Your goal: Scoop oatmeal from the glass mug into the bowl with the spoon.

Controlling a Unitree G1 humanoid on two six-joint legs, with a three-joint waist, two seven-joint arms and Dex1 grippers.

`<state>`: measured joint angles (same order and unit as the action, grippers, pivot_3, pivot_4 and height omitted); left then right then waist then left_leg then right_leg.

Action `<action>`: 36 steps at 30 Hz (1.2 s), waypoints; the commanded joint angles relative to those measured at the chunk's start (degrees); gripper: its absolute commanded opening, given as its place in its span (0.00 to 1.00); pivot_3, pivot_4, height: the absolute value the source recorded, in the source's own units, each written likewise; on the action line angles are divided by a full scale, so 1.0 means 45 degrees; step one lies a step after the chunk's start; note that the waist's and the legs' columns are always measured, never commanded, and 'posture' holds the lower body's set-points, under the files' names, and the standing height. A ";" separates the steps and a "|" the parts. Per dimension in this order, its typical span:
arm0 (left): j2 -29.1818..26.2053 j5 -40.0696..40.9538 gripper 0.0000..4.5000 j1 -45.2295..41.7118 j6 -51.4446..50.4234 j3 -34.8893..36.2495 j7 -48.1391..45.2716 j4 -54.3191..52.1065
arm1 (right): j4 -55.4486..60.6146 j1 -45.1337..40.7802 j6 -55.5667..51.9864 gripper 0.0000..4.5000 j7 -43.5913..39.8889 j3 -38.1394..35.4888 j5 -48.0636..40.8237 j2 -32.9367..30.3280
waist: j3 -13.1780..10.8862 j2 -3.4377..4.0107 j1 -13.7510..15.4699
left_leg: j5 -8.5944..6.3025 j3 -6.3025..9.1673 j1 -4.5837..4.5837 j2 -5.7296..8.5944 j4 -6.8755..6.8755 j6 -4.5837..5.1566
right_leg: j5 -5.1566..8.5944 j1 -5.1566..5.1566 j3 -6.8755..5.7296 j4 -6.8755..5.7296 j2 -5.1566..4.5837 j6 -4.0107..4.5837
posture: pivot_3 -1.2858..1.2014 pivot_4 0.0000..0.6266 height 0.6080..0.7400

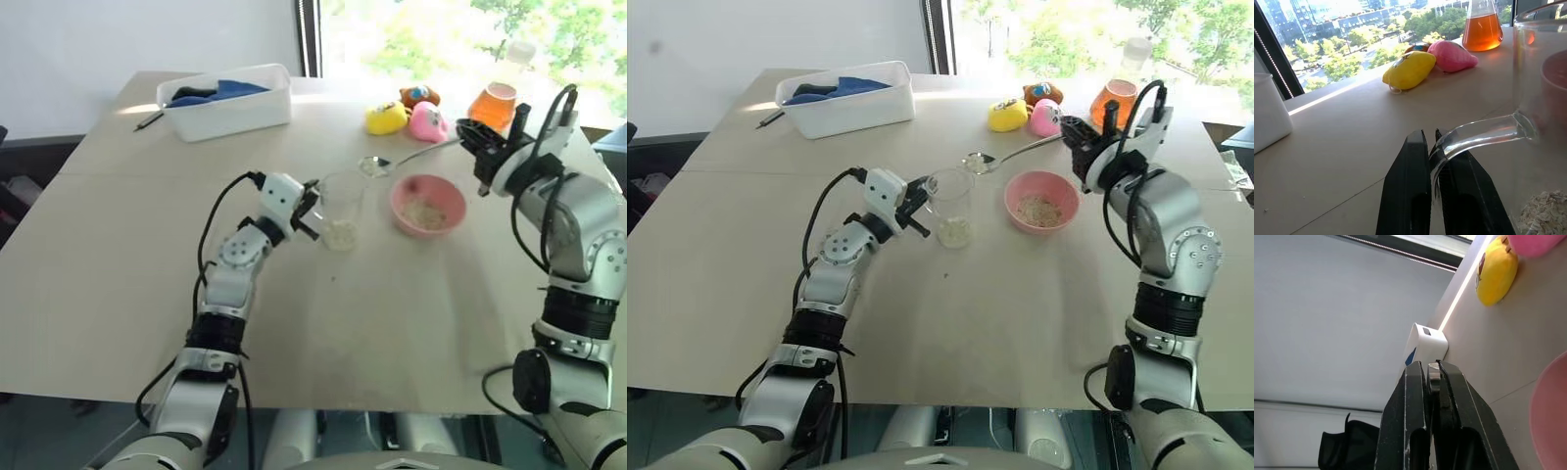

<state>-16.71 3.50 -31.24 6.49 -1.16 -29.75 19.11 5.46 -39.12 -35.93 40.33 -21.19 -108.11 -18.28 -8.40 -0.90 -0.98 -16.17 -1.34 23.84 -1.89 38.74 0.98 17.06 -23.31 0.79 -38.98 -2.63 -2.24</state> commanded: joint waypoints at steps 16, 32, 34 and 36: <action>-0.0090 -0.0027 0.04 0.0065 0.0700 0.0036 -0.0067 0.0184 | -0.3045 -0.0105 -0.0406 0.00 -0.4448 0.0365 0.5652 -0.2005 | 0.0006 0.0013 0.0014 | 0.0000 -0.0018 -0.0012 -0.0005 0.0022 0.0001 | -0.0003 0.0003 0.0020 -0.0026 0.0006 -0.0005 | 0.52 0.24 1.00; -0.0087 -0.0091 0.04 0.0292 0.0772 -0.0016 0.0009 0.0129 | 0.1705 -0.0447 0.0477 0.00 -1.2510 0.6108 1.6201 -0.5699 | 0.0009 0.0019 0.0065 | -0.0004 -0.0001 -0.0008 -0.0008 0.0086 0.0006 | -0.0003 0.0002 0.0012 -0.0070 0.0021 -0.0006 | 0.52 0.24 1.00; -0.0057 -0.0110 0.04 0.0248 0.0801 -0.0045 0.0007 0.0195 | 0.1833 -0.0490 0.0560 0.00 -1.2935 0.6283 1.6888 -0.5810 | 0.0009 0.0019 0.0072 | -0.0005 0.0002 -0.0006 -0.0007 0.0093 0.0008 | -0.0003 0.0003 0.0008 -0.0071 0.0021 -0.0006 | 0.52 0.24 1.00; -0.0042 -0.0124 0.04 0.0214 0.0821 -0.0058 -0.0001 0.0244 | 0.1725 -0.0479 0.0667 0.00 -1.3076 0.6175 1.7363 -0.5734 | 0.0009 0.0019 0.0075 | -0.0005 0.0002 -0.0005 0.0000 0.0104 0.0008 | -0.0003 0.0003 0.0008 -0.0077 0.0017 -0.0006 | 0.52 0.24 1.00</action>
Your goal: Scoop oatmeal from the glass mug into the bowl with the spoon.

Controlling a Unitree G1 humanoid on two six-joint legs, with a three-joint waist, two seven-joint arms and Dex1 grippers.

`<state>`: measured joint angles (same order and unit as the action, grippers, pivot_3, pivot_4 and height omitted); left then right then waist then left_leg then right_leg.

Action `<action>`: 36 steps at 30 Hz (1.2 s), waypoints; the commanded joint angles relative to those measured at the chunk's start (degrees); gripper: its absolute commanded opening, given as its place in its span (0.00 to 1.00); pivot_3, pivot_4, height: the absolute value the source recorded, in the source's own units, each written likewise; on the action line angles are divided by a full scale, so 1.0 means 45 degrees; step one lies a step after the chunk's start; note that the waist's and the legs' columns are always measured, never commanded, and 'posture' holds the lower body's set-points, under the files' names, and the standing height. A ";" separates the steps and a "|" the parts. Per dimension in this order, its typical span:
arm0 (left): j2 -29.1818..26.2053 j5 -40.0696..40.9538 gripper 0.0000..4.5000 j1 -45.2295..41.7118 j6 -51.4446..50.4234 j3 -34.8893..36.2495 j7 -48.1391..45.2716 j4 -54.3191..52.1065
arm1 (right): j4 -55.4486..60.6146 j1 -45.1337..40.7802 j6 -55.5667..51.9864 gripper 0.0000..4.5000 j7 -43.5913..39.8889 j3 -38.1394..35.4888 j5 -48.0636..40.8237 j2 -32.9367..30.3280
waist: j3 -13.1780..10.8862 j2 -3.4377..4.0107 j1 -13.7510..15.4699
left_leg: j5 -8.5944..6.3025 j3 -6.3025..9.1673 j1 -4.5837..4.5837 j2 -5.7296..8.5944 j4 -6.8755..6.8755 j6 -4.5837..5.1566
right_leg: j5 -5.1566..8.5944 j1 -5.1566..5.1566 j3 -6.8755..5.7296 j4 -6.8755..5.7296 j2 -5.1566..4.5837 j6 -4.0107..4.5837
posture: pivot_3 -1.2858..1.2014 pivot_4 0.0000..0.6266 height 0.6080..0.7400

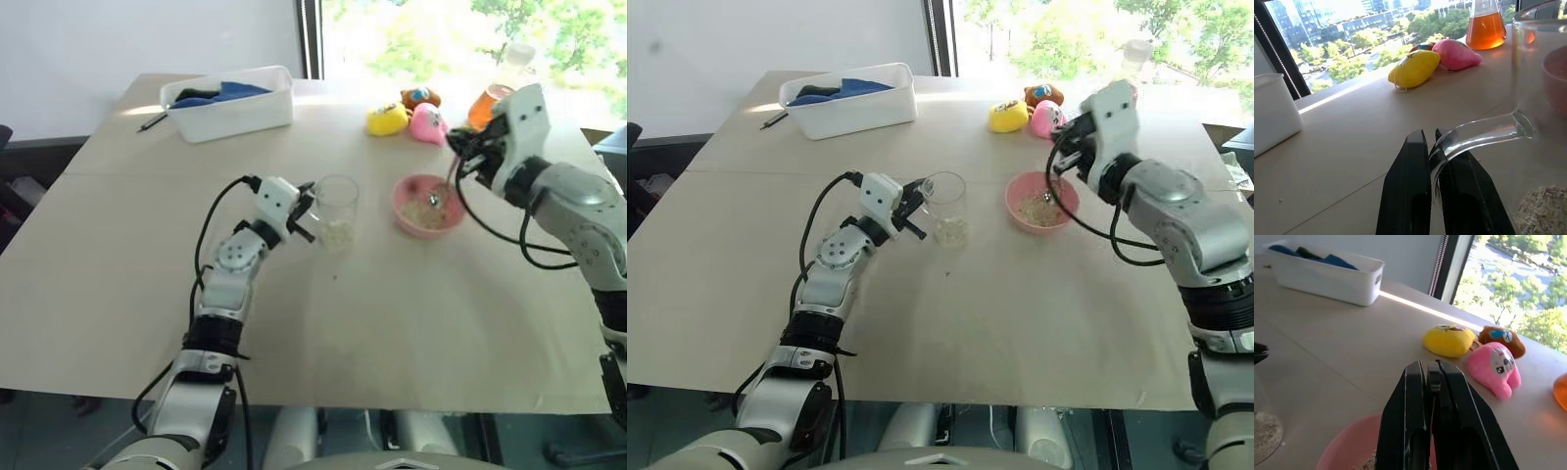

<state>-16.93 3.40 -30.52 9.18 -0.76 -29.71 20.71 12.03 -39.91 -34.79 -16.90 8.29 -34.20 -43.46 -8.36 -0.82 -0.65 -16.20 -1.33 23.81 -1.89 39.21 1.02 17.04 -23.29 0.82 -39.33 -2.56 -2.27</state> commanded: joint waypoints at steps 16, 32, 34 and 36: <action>-0.0003 -0.0212 0.04 0.0116 0.0256 -0.0092 0.0155 -0.0084 | -0.0528 -0.2875 -0.4385 0.00 0.4498 -0.6632 -0.7495 0.5935 | 0.0000 0.0005 -0.0037 | 0.0003 -0.0004 -0.0015 -0.0001 0.0015 -0.0005 | 0.0001 -0.0006 0.0004 -0.0103 -0.0002 0.0001 | 0.52 0.24 1.00; 0.0044 -0.0152 0.04 0.0228 0.0225 -0.0023 0.0359 -0.0222 | 0.0435 -0.2302 -0.4570 0.00 0.4024 -0.3475 -0.5813 0.6171 | 0.0001 0.0006 -0.0059 | 0.0002 -0.0004 -0.0016 0.0007 0.0017 -0.0003 | 0.0001 -0.0007 0.0008 -0.0093 -0.0003 0.0001 | 0.52 0.24 1.00; 0.0052 -0.0151 0.04 0.0216 0.0211 -0.0020 0.0376 -0.0232 | 0.0504 -0.2408 -0.4406 0.00 0.3578 -0.2936 -0.5281 0.6179 | 0.0001 0.0006 -0.0059 | 0.0002 -0.0004 -0.0015 0.0009 0.0017 -0.0002 | 0.0001 -0.0007 0.0007 -0.0095 -0.0003 0.0001 | 0.52 0.24 1.00; 0.0051 -0.0135 0.04 0.0245 0.0183 -0.0009 0.0383 -0.0292 | 0.0595 -0.2331 -0.4222 0.00 0.2964 -0.2110 -0.4485 0.6077 | 0.0001 0.0005 -0.0059 | 0.0002 -0.0004 -0.0013 0.0010 0.0017 -0.0003 | 0.0001 -0.0009 0.0006 -0.0094 -0.0003 0.0001 | 0.52 0.24 1.00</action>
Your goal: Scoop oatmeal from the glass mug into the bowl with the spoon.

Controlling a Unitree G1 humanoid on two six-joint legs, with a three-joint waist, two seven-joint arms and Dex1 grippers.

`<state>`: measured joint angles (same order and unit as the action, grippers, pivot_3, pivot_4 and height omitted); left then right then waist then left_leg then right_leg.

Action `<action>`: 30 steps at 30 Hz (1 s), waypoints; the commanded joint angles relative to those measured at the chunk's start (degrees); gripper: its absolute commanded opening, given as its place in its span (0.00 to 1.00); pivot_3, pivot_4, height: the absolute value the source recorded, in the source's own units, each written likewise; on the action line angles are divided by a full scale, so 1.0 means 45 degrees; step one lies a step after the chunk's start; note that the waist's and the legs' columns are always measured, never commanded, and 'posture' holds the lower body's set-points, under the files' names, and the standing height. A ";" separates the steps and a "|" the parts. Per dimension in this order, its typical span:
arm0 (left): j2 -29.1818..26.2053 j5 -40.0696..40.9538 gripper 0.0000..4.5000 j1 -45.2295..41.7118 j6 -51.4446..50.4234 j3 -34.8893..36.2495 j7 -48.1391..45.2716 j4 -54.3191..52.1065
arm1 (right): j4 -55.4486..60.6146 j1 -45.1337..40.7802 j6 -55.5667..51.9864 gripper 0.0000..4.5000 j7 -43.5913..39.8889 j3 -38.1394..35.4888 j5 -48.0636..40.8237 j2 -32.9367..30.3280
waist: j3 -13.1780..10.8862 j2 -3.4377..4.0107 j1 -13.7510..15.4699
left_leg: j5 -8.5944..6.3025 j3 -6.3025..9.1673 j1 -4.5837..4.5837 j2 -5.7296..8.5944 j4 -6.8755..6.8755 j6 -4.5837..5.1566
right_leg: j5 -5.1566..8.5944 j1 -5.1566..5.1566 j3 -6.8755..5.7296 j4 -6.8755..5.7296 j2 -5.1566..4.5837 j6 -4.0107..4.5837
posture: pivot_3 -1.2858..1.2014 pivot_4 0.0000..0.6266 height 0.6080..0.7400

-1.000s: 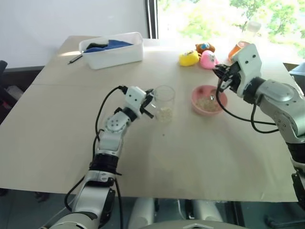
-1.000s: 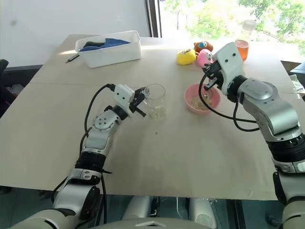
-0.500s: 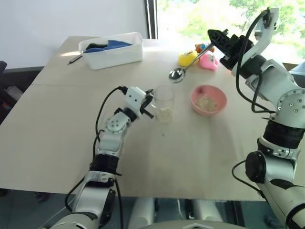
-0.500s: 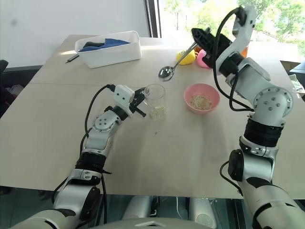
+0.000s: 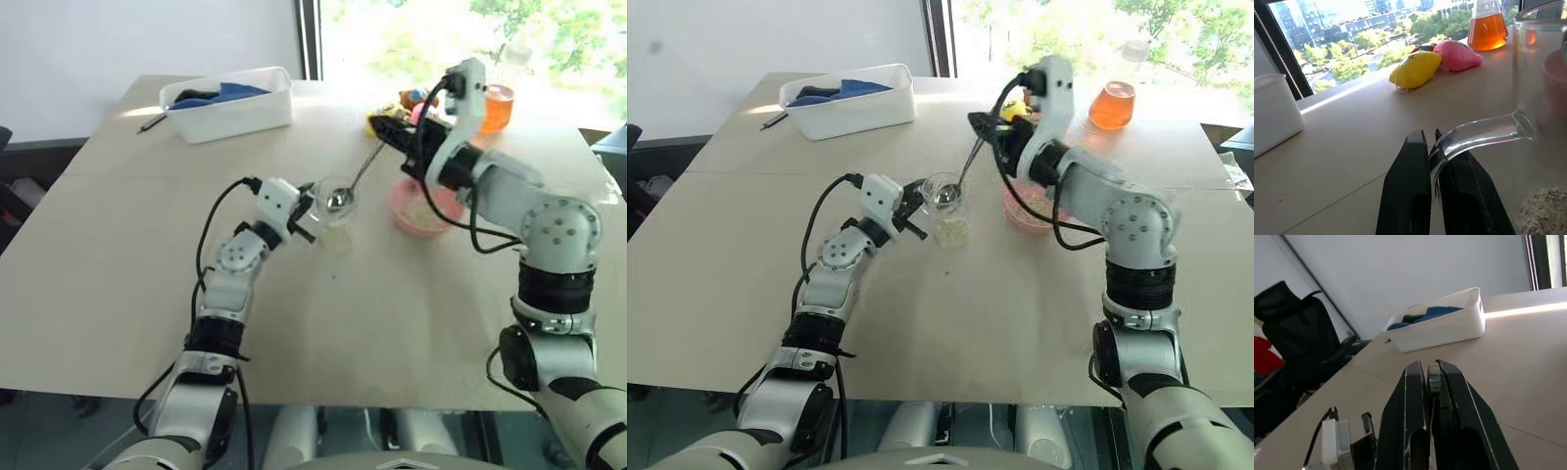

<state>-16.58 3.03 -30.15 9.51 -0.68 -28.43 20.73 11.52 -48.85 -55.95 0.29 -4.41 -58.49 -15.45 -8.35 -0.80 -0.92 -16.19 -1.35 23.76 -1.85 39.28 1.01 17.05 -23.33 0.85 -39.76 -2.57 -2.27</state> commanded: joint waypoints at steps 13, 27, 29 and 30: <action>-0.0043 0.0245 0.03 0.0400 -0.0241 0.0061 -0.0036 -0.0689 | 0.0582 -0.0211 0.0936 0.76 -0.2347 0.0839 0.2758 -0.0224 | 0.0000 0.0000 0.0011 | 0.0000 0.0005 -0.0001 0.0002 0.0002 0.0000 | 0.0000 -0.0001 -0.0004 0.0003 -0.0002 0.0000 | 0.52 0.24 1.00; -0.0118 -0.0103 0.42 0.0307 0.0204 0.0008 0.0262 -0.0521 | 0.0461 -0.0061 0.0734 0.77 -0.2420 0.0352 0.3047 0.0120 | 0.0000 0.0000 0.0009 | 0.0000 0.0003 0.0003 0.0006 0.0002 0.0000 | 0.0000 -0.0005 0.0000 0.0001 -0.0004 0.0000 | 0.52 0.24 1.00; -0.0120 -0.0073 0.42 0.0345 0.0187 0.0039 0.0223 -0.0576 | 0.0480 -0.0054 0.0715 0.77 -0.2437 0.0339 0.3077 0.0122 | 0.0000 0.0000 0.0009 | 0.0000 0.0004 0.0003 0.0006 0.0002 0.0000 | 0.0000 -0.0005 -0.0001 0.0001 -0.0004 0.0000 | 0.52 0.24 1.00; -0.0136 -0.0071 0.42 0.0371 0.0201 0.0054 0.0210 -0.0616 | 0.0492 -0.0057 0.0698 0.77 -0.2438 0.0307 0.3064 0.0136 | 0.0000 0.0000 0.0009 | 0.0000 0.0005 0.0002 0.0006 0.0002 0.0000 | 0.0000 -0.0005 -0.0002 0.0003 -0.0004 0.0000 | 0.52 0.24 1.00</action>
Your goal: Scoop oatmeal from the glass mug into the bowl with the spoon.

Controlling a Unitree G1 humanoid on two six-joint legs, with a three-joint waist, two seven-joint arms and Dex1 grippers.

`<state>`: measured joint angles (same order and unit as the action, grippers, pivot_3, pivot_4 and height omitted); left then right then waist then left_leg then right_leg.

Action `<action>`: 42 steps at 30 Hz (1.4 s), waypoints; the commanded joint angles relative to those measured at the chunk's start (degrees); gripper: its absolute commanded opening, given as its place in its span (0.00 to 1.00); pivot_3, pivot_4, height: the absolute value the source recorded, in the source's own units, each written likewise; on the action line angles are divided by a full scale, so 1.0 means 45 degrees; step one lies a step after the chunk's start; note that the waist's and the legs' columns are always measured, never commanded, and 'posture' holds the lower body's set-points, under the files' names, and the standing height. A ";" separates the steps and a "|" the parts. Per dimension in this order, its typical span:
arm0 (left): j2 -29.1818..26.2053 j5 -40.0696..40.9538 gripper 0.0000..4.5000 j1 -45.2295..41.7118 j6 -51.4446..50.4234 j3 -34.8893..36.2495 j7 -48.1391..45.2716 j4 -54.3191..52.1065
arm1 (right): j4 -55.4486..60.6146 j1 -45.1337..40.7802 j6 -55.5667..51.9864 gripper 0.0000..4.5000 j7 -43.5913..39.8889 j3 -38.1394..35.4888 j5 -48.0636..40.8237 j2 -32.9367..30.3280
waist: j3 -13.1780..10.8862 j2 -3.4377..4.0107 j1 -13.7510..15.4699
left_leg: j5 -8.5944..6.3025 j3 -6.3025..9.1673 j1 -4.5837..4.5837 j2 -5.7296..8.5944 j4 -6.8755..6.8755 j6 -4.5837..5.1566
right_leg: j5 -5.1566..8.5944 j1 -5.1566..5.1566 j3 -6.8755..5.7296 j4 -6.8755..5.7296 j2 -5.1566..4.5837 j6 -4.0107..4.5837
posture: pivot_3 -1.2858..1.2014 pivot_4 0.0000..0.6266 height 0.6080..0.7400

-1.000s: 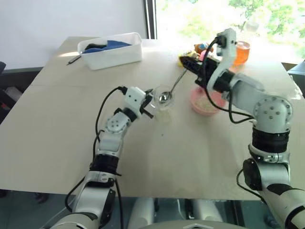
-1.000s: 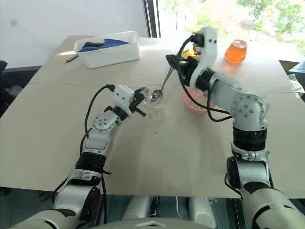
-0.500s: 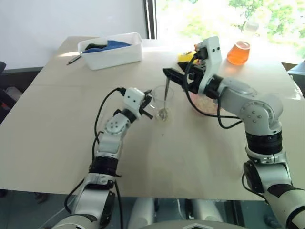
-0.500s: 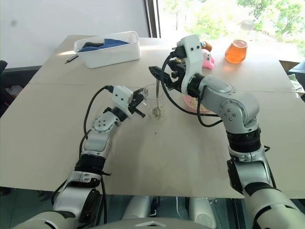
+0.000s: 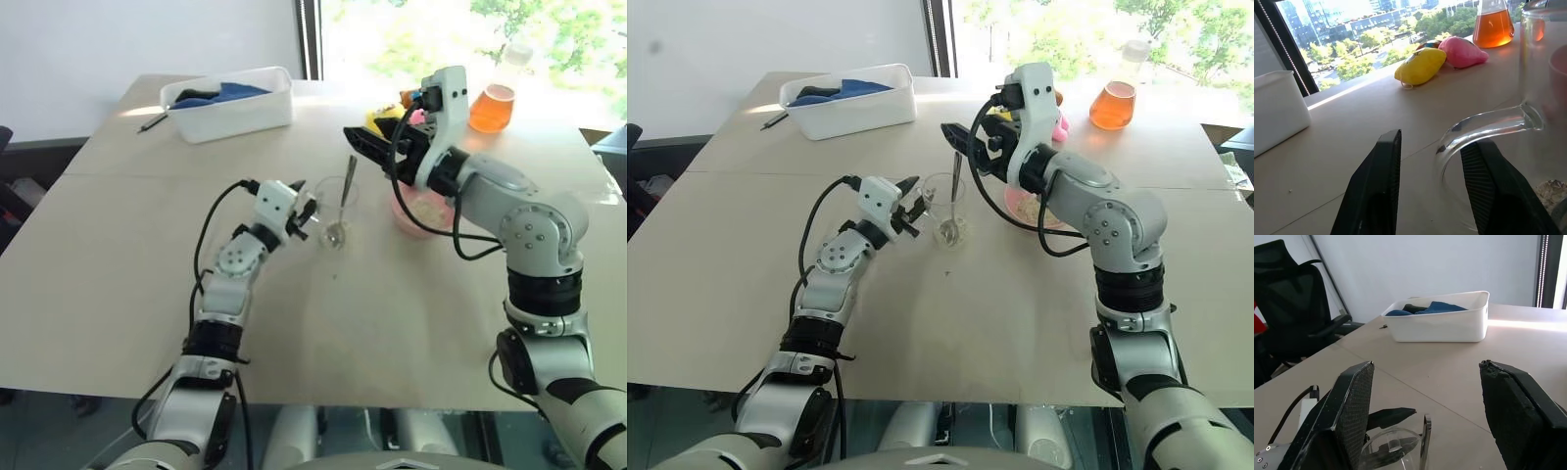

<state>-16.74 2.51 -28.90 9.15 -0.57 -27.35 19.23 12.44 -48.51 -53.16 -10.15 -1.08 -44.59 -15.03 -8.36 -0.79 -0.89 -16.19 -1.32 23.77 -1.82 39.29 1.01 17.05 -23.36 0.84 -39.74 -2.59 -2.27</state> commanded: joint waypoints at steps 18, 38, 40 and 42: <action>-0.1478 0.1638 0.42 0.2906 -0.1289 0.0804 -0.1184 -0.4891 | 0.0810 0.0301 -0.0781 0.77 -0.0448 -0.1600 -0.1027 -0.0561 | -0.0001 0.0001 -0.0028 | -0.0002 -0.0007 0.0004 -0.0015 -0.0007 0.0001 | 0.0000 -0.0013 0.0018 0.0000 -0.0001 0.0001 | 0.52 0.24 1.00; -0.2783 0.3619 0.42 1.1090 -0.4214 0.2949 -0.1598 -1.0474 | 0.2240 1.3223 0.7425 0.77 -0.8380 -0.2056 0.2714 -0.3371 | -0.0032 0.0019 0.0023 | -0.0053 0.0029 -0.0158 -0.0054 -0.0061 0.0077 | -0.0007 0.0214 0.0011 0.0182 -0.0005 -0.0012 | 0.52 0.24 1.00; -0.2813 0.3393 0.42 1.1310 -0.4007 0.2756 -0.1698 -1.0339 | 0.1244 1.3743 0.9000 0.77 -0.8898 -0.2044 0.3575 -0.3382 | -0.0048 -0.0008 0.0032 | -0.0057 0.0013 -0.0378 -0.0054 -0.0113 0.0078 | 0.0005 0.0410 0.0014 0.0216 0.0022 -0.0004 | 0.52 0.24 1.00; -0.2736 0.3280 0.42 1.1436 -0.3893 0.2523 -0.1753 -1.0213 | 0.0350 1.4069 1.0193 0.77 -0.9210 -0.2211 0.4073 -0.3383 | -0.0048 -0.0007 0.0033 | -0.0056 -0.0016 -0.0443 -0.0055 -0.0153 0.0078 | 0.0021 0.0445 0.0025 0.0233 0.0031 0.0025 | 0.52 0.24 1.00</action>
<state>-28.96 17.96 22.46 -9.66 11.11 -34.85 -25.92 15.83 14.37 -12.86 -49.76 -9.82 -28.21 -30.01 -8.57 -0.83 -0.74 -16.44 -1.41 21.77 -2.06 38.60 1.36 17.12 -21.36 0.97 -38.71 -2.43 -2.19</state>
